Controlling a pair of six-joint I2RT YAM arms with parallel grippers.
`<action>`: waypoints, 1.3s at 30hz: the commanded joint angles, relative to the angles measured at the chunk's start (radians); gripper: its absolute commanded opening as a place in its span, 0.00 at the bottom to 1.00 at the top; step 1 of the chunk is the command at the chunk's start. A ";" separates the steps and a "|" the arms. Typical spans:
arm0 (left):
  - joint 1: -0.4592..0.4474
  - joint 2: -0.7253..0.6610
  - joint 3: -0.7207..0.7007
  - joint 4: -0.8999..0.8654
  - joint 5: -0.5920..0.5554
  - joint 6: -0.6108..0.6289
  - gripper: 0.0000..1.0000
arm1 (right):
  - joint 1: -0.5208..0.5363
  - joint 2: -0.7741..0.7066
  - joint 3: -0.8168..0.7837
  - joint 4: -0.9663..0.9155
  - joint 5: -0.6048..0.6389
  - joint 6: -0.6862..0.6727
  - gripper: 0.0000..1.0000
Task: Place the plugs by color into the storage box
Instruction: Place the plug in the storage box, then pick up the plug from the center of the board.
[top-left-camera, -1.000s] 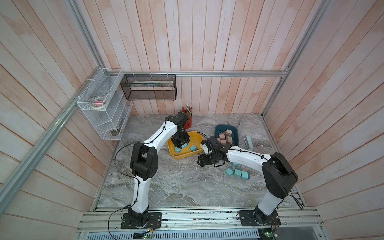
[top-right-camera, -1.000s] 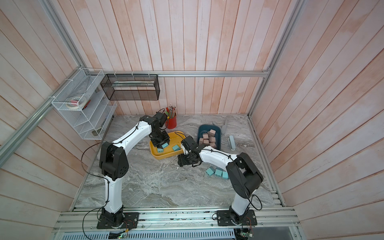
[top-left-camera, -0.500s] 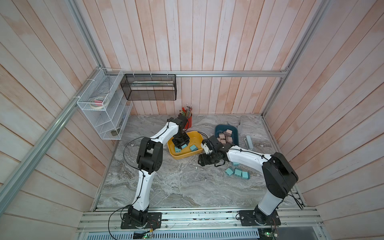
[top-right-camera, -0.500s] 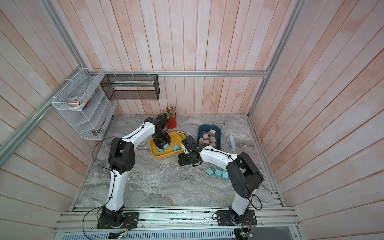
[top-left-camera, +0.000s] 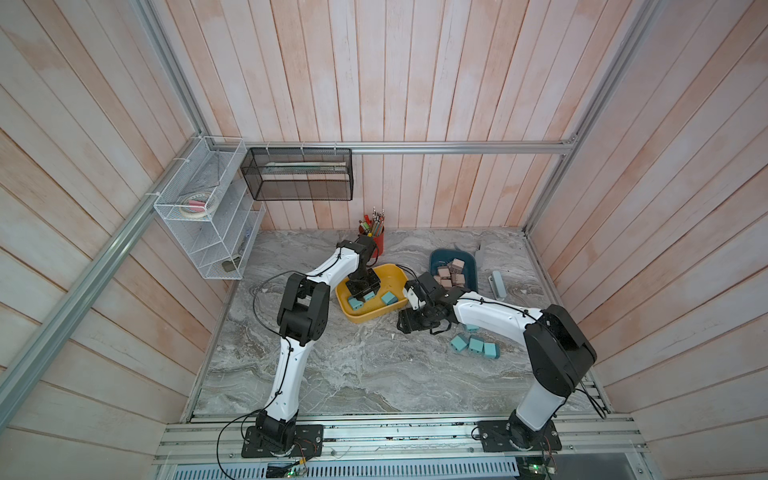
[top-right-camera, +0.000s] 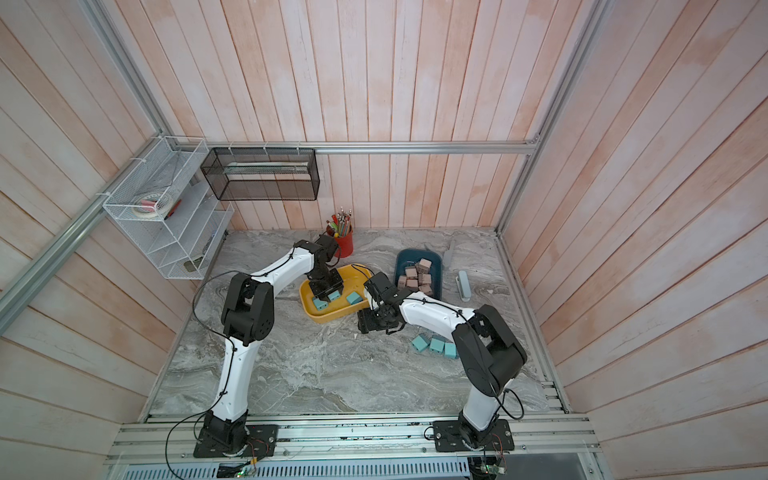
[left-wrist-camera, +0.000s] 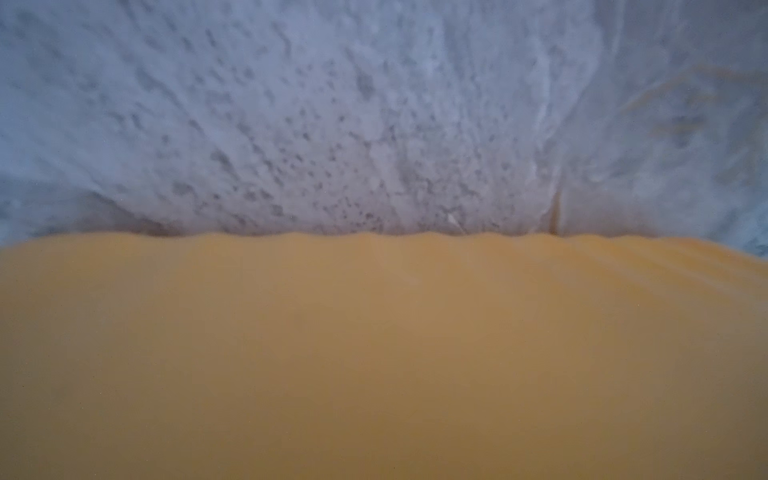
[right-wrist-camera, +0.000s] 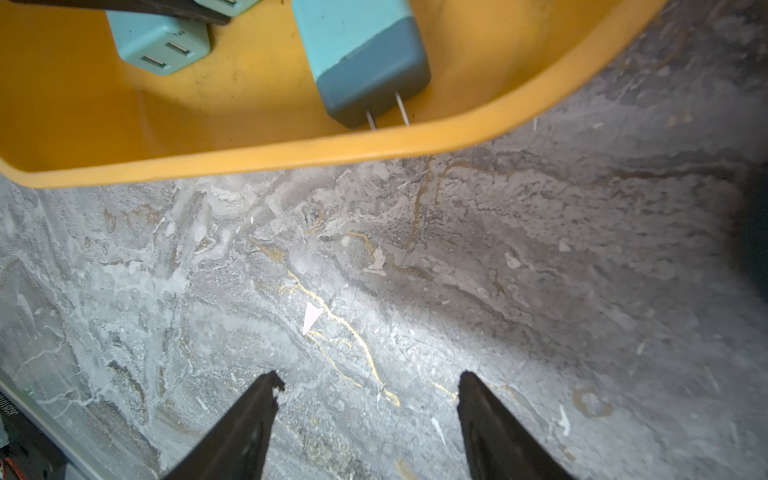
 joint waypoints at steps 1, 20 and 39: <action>-0.002 0.032 -0.043 0.022 -0.015 0.008 0.53 | -0.007 -0.011 -0.009 -0.022 0.014 0.009 0.72; -0.002 -0.118 0.011 0.008 0.017 0.017 0.76 | -0.180 -0.240 -0.017 -0.234 0.142 0.131 0.73; 0.001 -0.446 -0.317 0.005 0.038 0.052 0.76 | -0.522 -0.204 -0.240 -0.104 0.145 0.027 0.79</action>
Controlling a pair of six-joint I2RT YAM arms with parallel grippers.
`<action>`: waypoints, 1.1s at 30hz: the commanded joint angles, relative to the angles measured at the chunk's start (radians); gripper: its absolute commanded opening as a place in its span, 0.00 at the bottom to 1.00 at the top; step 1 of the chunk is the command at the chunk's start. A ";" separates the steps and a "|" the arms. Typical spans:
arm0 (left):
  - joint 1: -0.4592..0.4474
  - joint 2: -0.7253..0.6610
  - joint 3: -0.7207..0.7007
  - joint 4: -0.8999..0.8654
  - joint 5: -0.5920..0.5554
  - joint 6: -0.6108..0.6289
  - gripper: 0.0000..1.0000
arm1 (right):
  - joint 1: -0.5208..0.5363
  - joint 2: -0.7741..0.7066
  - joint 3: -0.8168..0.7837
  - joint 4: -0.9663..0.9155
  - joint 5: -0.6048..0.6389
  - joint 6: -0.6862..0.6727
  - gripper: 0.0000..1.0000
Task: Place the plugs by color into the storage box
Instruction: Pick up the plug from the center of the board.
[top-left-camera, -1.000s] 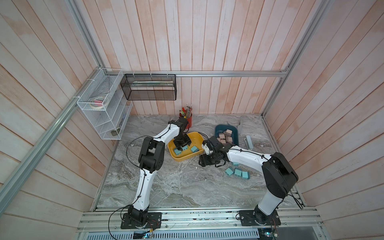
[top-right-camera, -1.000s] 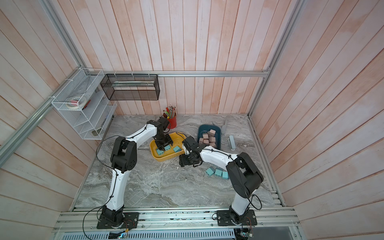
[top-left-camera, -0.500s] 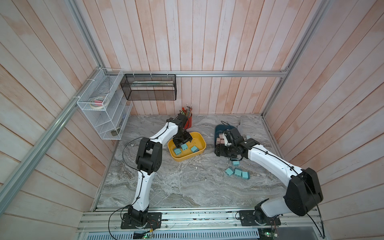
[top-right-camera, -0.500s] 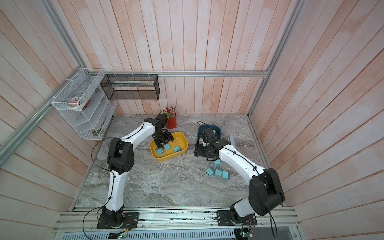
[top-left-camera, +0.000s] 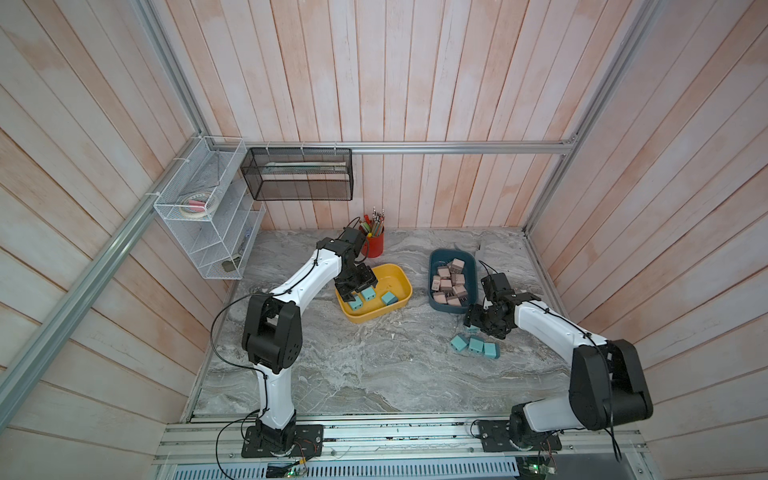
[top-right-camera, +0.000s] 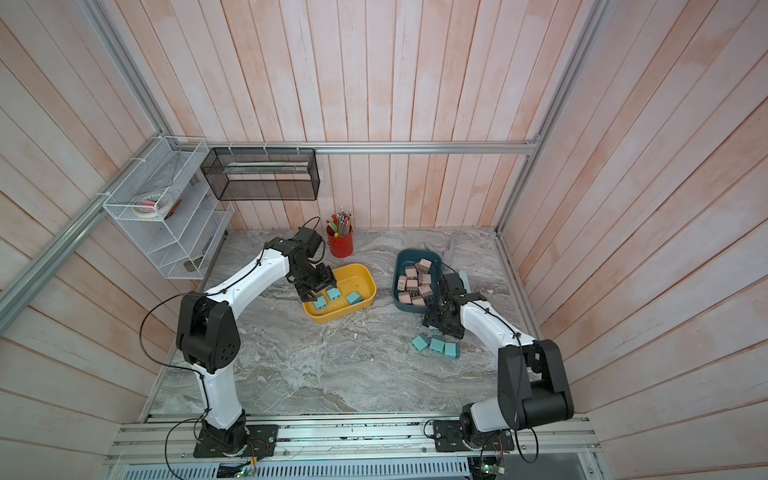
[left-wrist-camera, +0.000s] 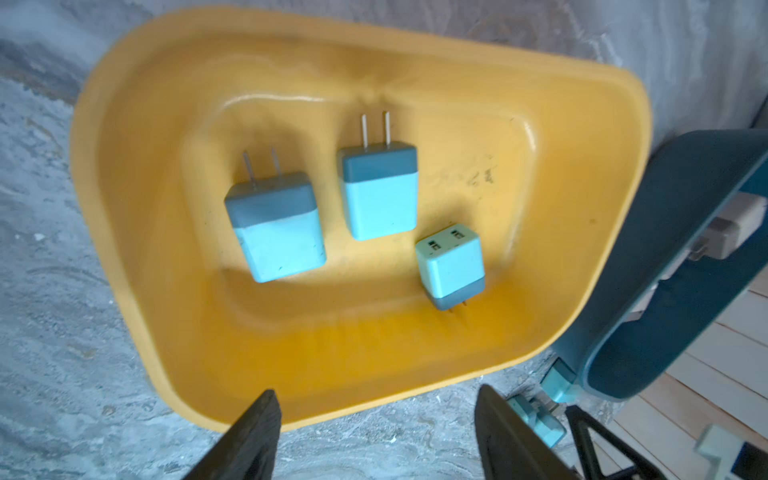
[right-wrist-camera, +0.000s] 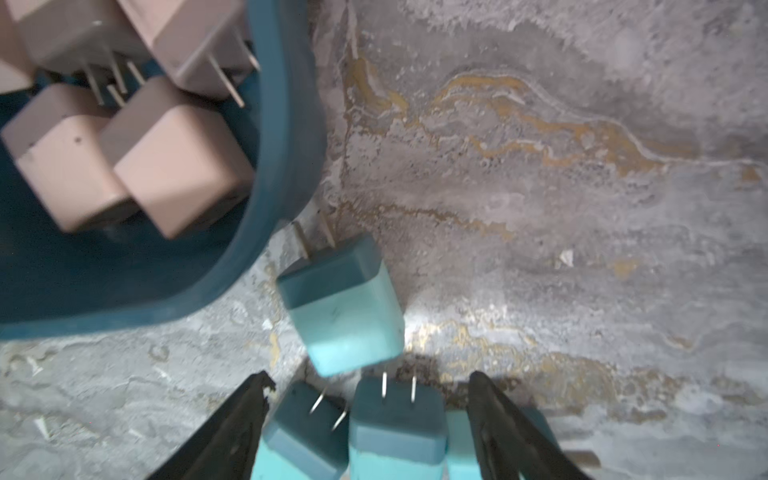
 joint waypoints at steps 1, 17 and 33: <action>0.002 -0.055 -0.056 0.002 0.012 0.017 0.76 | -0.012 0.072 0.027 0.042 -0.003 -0.094 0.79; 0.031 -0.098 -0.133 0.031 0.015 0.007 0.76 | -0.011 0.183 0.044 0.071 -0.008 -0.154 0.50; 0.031 -0.078 -0.104 0.037 0.009 0.010 0.76 | 0.014 -0.048 0.213 -0.169 0.085 -0.099 0.40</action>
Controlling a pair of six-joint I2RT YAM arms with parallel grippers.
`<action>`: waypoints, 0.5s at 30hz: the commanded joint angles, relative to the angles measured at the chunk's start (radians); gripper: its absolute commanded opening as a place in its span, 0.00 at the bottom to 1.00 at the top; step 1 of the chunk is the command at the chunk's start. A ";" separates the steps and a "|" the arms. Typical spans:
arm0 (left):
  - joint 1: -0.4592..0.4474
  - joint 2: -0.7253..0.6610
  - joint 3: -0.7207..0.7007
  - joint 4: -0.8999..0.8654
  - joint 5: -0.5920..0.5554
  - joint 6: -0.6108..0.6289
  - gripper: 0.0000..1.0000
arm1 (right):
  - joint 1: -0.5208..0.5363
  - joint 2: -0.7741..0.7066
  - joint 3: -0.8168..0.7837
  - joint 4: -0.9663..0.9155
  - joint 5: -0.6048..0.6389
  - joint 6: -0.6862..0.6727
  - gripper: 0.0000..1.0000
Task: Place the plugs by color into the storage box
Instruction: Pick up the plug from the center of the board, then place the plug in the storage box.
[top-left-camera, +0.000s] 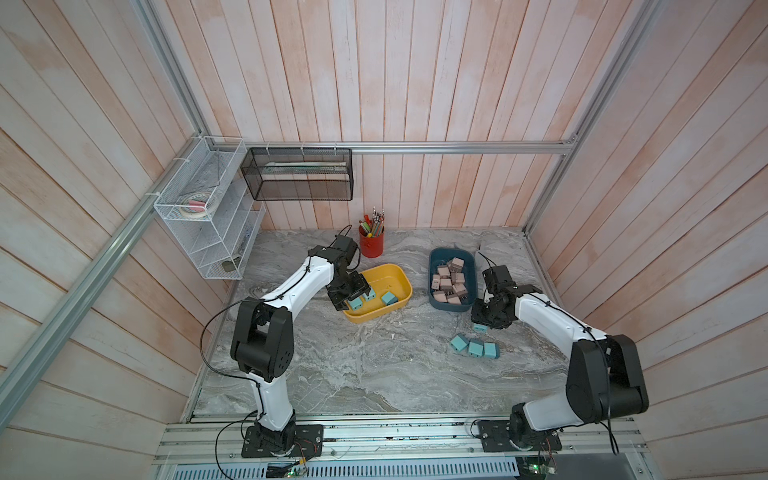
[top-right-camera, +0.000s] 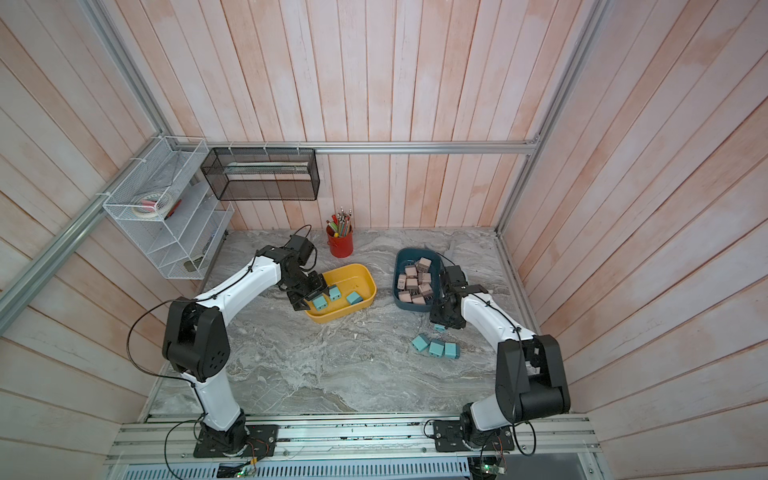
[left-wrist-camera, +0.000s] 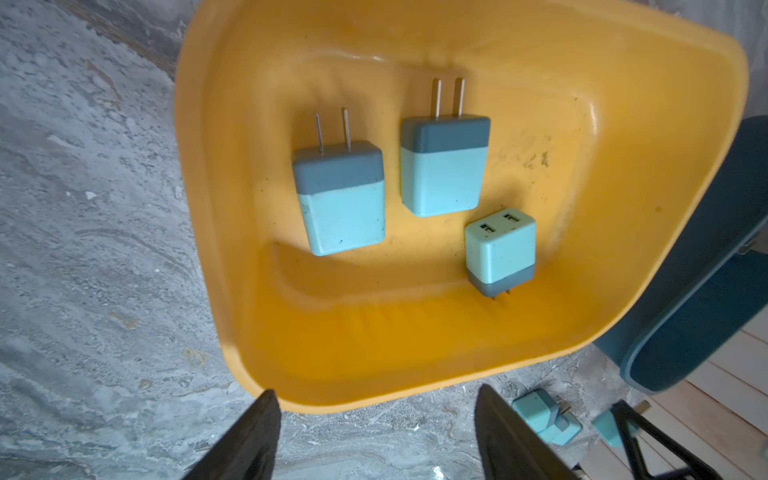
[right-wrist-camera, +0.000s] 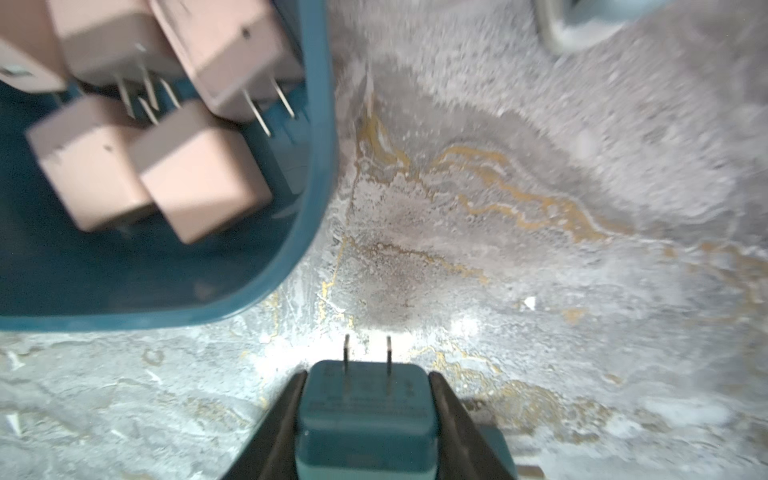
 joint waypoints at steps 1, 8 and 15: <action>0.000 -0.004 0.022 0.002 -0.007 0.011 0.76 | 0.033 -0.033 0.131 -0.091 0.046 0.007 0.40; 0.003 -0.010 0.030 0.001 -0.021 0.008 0.76 | 0.237 0.177 0.460 -0.124 0.046 -0.005 0.41; 0.019 -0.049 0.008 -0.018 -0.050 0.012 0.76 | 0.373 0.515 0.869 -0.141 -0.006 -0.071 0.41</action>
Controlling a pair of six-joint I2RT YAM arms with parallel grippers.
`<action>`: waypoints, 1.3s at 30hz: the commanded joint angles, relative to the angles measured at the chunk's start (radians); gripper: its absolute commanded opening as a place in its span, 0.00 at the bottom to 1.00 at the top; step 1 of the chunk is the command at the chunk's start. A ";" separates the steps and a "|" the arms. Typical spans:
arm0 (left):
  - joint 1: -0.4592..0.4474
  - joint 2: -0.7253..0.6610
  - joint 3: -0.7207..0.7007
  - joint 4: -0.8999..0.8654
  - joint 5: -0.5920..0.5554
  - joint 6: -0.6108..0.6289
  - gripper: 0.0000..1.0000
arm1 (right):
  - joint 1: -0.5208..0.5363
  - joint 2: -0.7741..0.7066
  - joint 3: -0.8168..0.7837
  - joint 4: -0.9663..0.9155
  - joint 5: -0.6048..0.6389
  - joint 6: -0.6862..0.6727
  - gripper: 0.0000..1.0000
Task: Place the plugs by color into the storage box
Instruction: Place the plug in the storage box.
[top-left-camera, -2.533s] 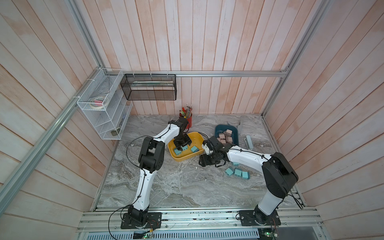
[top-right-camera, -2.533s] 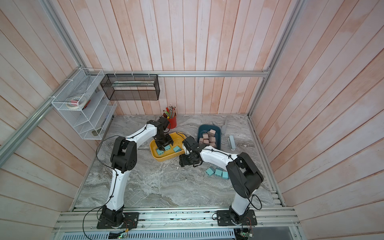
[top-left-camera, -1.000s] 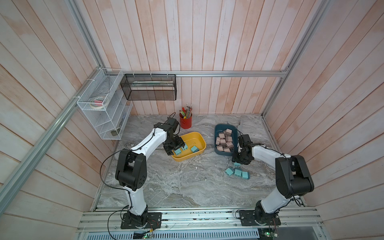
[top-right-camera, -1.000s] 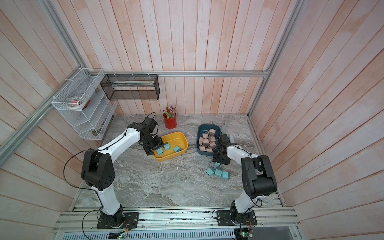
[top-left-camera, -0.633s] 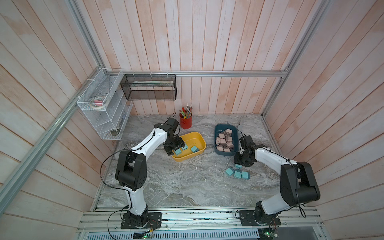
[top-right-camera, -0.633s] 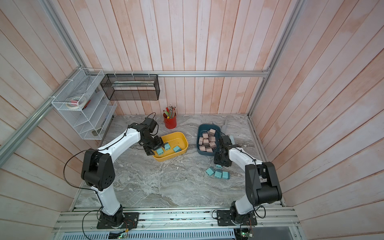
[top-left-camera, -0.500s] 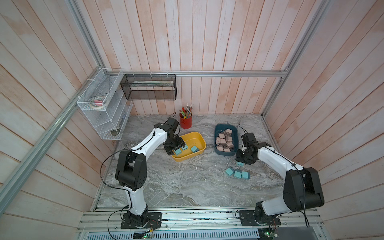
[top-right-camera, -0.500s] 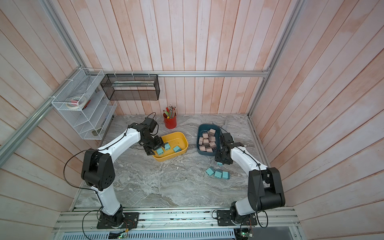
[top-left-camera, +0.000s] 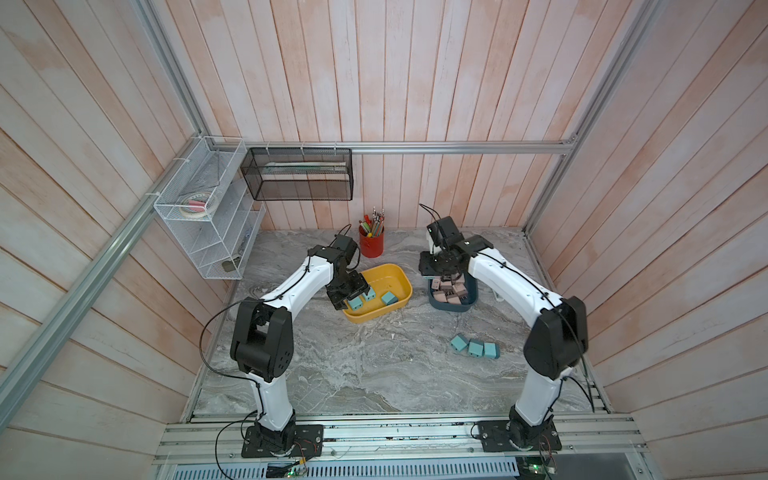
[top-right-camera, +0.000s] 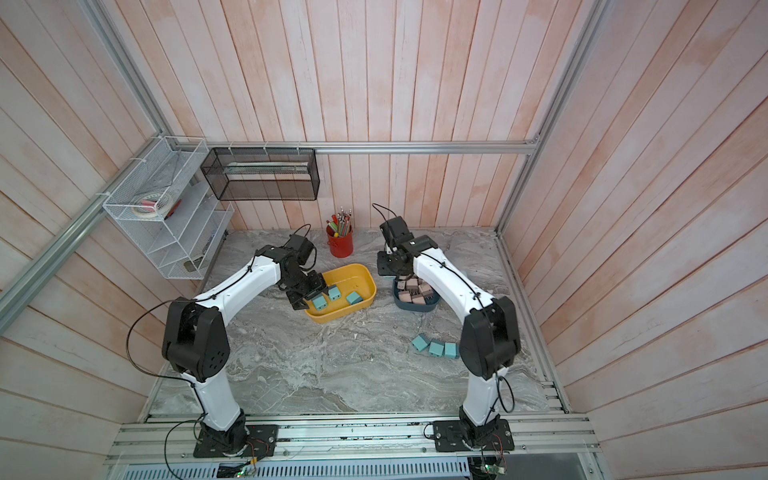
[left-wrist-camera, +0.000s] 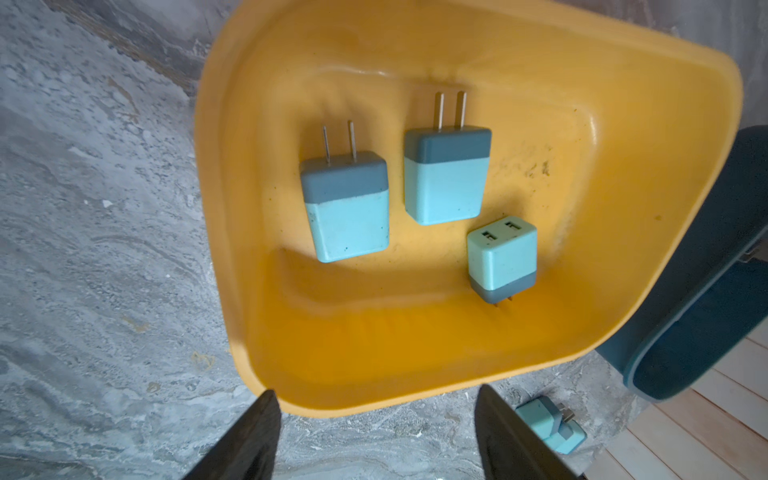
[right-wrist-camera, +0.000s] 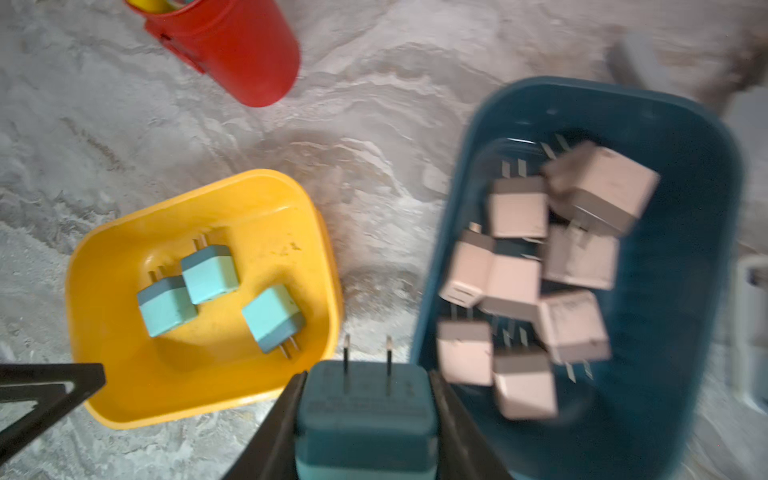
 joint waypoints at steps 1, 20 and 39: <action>0.018 -0.053 -0.008 -0.014 -0.031 0.011 0.76 | 0.037 0.121 0.151 -0.045 -0.027 -0.054 0.41; 0.066 -0.169 -0.142 -0.023 -0.045 0.000 0.76 | 0.120 0.410 0.236 0.152 -0.066 -0.166 0.44; 0.066 -0.124 -0.092 -0.033 -0.031 0.022 0.76 | 0.142 0.517 0.279 0.162 -0.015 -0.186 0.58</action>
